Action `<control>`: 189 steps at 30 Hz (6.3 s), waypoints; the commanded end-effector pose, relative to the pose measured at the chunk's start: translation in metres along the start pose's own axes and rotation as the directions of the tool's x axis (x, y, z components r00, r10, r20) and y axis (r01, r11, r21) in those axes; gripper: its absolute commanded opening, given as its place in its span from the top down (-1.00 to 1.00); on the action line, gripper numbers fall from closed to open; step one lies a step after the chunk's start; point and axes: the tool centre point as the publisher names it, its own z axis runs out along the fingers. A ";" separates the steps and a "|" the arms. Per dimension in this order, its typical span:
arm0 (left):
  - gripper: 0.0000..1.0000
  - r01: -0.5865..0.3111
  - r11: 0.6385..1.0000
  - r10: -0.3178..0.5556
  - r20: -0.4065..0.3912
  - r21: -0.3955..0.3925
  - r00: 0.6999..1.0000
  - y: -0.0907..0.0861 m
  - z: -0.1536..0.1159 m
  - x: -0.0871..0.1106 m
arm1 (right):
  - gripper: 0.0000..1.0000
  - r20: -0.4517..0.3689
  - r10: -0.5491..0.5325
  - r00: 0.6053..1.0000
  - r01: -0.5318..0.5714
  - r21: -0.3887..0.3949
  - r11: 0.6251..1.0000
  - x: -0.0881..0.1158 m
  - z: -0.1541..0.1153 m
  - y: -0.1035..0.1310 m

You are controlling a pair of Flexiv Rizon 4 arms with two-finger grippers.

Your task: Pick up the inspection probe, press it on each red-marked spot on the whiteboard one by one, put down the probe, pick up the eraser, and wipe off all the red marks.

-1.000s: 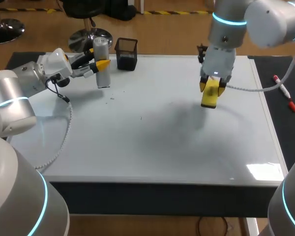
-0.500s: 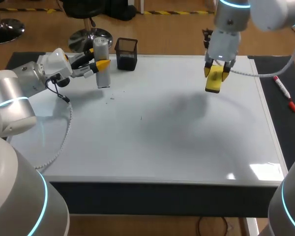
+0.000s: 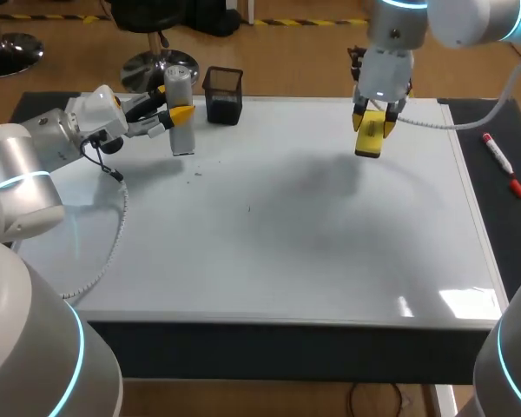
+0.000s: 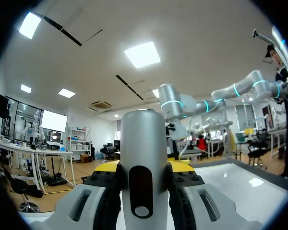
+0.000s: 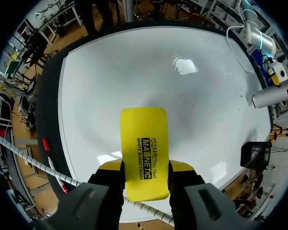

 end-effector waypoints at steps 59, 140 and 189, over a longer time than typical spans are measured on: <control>1.00 -0.002 1.000 0.002 0.001 0.002 1.000 0.000 0.000 0.000 | 1.00 0.016 -0.273 0.962 0.273 -0.006 0.962 -0.163 0.033 -0.085; 1.00 -0.002 1.000 0.002 0.001 0.002 1.000 0.000 0.000 0.000 | -1.00 0.122 -0.038 0.992 0.027 0.098 0.995 -0.129 0.003 -0.117; 1.00 -0.002 1.000 0.002 0.001 0.002 1.000 0.000 0.000 0.000 | -1.00 0.566 0.521 0.639 -0.441 -0.285 0.851 -0.018 -0.125 -0.155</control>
